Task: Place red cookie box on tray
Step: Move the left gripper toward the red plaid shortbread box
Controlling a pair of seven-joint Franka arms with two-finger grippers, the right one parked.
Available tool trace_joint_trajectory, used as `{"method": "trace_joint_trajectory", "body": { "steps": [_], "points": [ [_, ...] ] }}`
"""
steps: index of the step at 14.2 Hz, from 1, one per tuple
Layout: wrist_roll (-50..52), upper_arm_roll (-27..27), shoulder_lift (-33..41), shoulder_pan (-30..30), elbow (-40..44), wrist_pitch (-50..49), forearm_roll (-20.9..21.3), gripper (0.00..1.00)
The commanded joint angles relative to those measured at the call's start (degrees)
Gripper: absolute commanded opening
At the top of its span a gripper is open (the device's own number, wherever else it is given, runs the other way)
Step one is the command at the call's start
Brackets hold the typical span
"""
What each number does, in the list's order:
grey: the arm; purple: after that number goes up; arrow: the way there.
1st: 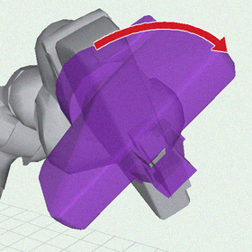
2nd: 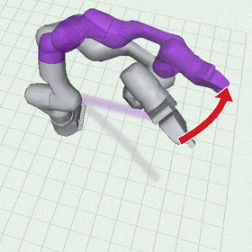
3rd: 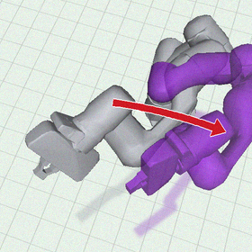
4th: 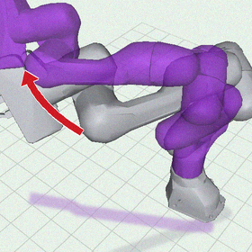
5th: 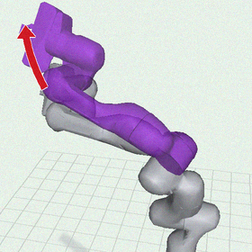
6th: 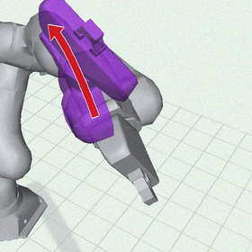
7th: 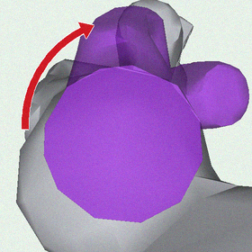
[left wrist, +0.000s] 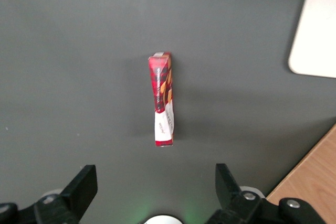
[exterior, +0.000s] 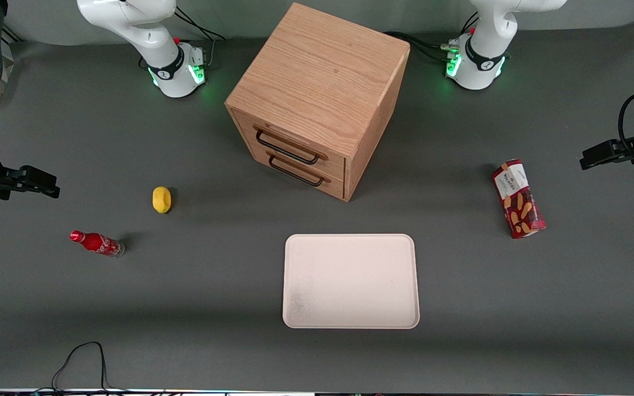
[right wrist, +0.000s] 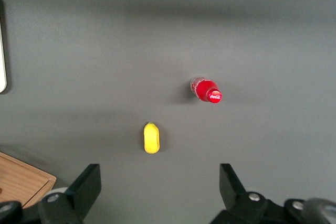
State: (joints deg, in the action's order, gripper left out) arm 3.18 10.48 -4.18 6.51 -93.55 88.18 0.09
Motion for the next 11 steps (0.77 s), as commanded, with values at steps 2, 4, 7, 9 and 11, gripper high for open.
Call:
{"method": "trace_joint_trajectory", "body": {
  "steps": [2, 4, 7, 9, 11],
  "points": [
    [-0.19, -0.29, 3.48, -2.46, -16.98, 14.00, 0.88, 1.00],
    [0.33, -0.37, 3.57, -2.73, -22.18, 18.68, 0.62, 1.00],
    [2.26, -0.37, 2.78, -2.73, -31.22, 32.18, 0.00, 1.00],
    [2.27, -0.46, -0.72, -1.94, -35.64, 40.81, 0.09, 1.00],
    [2.36, -0.46, -3.45, -1.76, -37.93, 45.66, 0.00, 1.00]
  ]
}}
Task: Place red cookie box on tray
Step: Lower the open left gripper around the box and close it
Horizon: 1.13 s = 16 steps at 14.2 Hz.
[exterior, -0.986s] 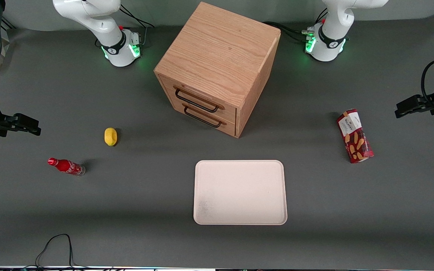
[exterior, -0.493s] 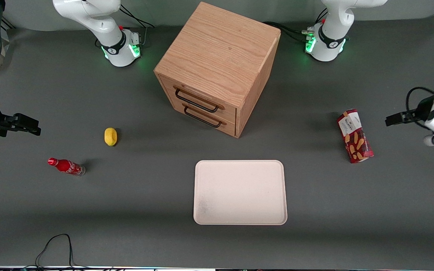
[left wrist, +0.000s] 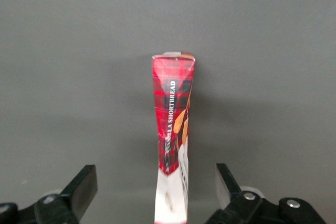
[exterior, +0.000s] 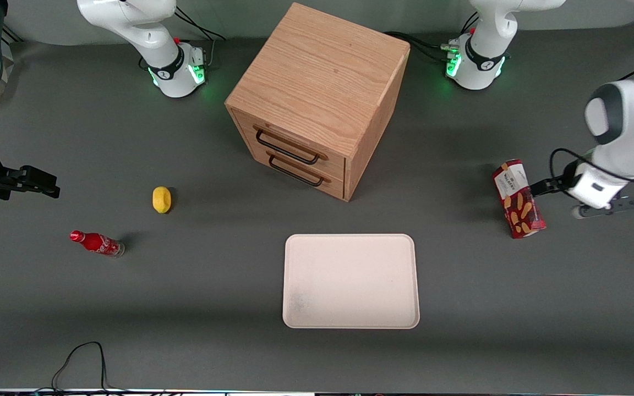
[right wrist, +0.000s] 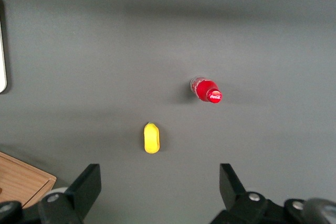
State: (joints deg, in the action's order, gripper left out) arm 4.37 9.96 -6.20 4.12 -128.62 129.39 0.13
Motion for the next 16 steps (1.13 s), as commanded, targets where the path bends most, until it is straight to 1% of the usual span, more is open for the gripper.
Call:
{"method": "trace_joint_trajectory", "body": {
  "steps": [1, 2, 3, 4, 5, 6, 9, 11, 14, 16],
  "points": [
    [1.16, -0.02, -1.88, 0.72, -4.77, 7.25, -0.22, 1.00],
    [1.16, 0.06, -2.06, 0.98, -6.71, 10.06, -0.31, 0.95],
    [1.16, 0.06, -3.02, 1.24, -7.60, 12.01, -0.40, 0.82],
    [1.16, 0.06, -4.16, 1.50, -7.43, 12.20, -0.31, 0.64],
    [1.16, 0.06, -4.95, 2.29, -7.00, 11.94, -0.40, 0.29],
    [1.51, 0.06, -5.48, 2.65, -6.47, 11.33, -0.40, 0.00],
    [1.78, 0.06, -5.49, 2.82, -5.85, 10.97, -0.31, 0.00],
    [1.16, -0.02, -5.14, 3.52, -3.14, 8.71, 0.13, 0.00],
    [0.55, -0.03, -4.97, 4.06, 8.61, -7.43, 0.48, 0.00],
    [0.55, -0.11, -4.61, 5.28, 16.87, -15.36, 0.48, 0.00]
  ]
}}
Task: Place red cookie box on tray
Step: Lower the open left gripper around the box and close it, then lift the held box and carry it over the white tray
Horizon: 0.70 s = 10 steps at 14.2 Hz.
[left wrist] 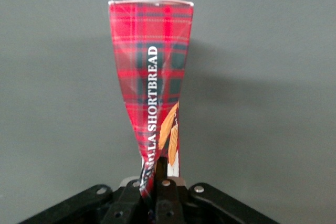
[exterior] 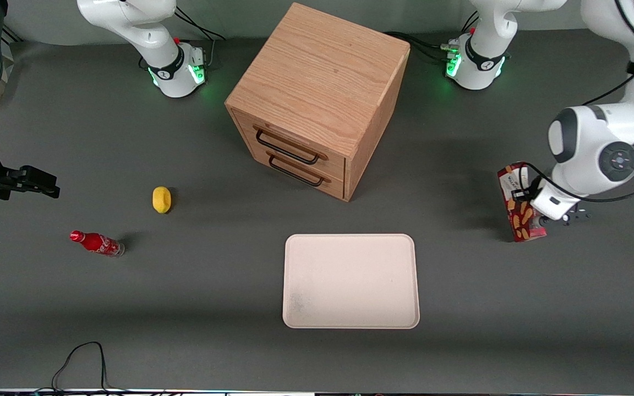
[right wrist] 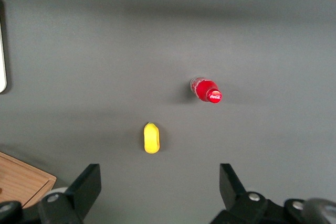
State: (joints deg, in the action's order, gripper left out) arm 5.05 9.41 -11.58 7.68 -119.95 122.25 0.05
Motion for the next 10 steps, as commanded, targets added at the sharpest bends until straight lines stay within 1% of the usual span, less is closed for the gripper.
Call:
{"method": "trace_joint_trajectory", "body": {
  "steps": [1, 3, 5, 7, 10],
  "points": [
    [0.13, 0.35, 0.50, 2.60, 12.85, -11.30, 0.48, 0.00],
    [0.31, -0.27, -0.46, 4.09, 20.16, -15.79, -0.66, 0.00],
    [2.15, -5.78, -3.26, 5.06, 28.32, -19.23, -1.46, 0.00],
    [4.70, -7.56, -9.13, 6.20, 37.81, -22.92, -1.72, 0.00],
    [4.88, -8.00, -18.53, 9.71, 48.55, -22.76, -2.42, 0.00]
  ]
}}
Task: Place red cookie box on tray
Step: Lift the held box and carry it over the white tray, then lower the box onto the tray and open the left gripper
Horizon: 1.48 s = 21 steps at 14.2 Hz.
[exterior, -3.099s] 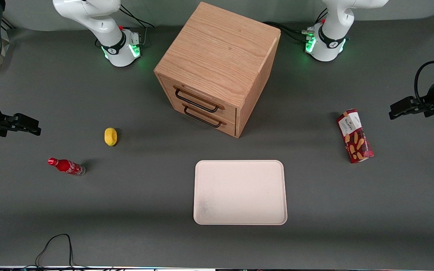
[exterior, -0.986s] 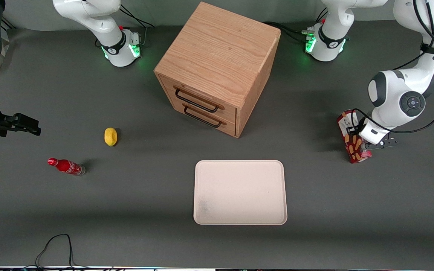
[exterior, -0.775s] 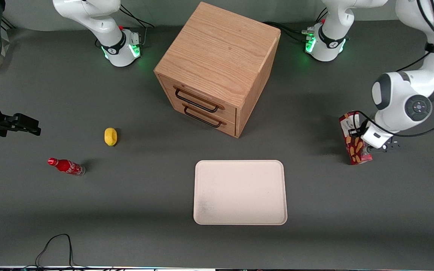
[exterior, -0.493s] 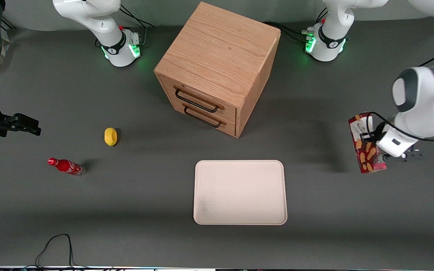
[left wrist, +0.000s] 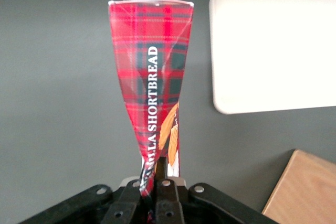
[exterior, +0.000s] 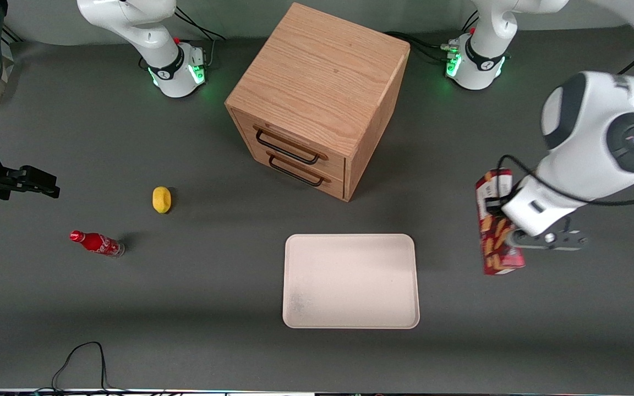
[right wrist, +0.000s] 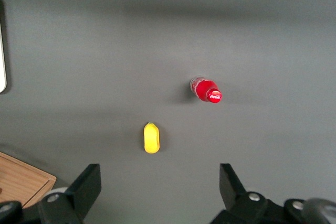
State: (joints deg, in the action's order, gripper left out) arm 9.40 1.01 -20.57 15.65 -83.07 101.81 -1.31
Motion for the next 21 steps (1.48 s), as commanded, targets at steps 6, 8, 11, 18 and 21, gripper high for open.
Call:
{"method": "trace_joint_trajectory", "body": {
  "steps": [6, 8, 11, 18, 21],
  "points": [
    [9.85, -1.10, -25.20, 5.53, 19.70, 9.62, -3.43, 0.00],
    [11.25, -1.19, -27.75, 6.31, 19.18, 13.40, -3.09, 0.00],
    [17.31, -1.19, -30.40, 7.46, 17.42, 17.89, 0.25, 0.00],
    [16.80, -1.36, -19.98, 5.36, 9.53, 19.50, 0.17, 1.00],
    [16.71, -1.36, -5.05, 1.15, -3.90, 18.35, 0.17, 1.00]
  ]
}}
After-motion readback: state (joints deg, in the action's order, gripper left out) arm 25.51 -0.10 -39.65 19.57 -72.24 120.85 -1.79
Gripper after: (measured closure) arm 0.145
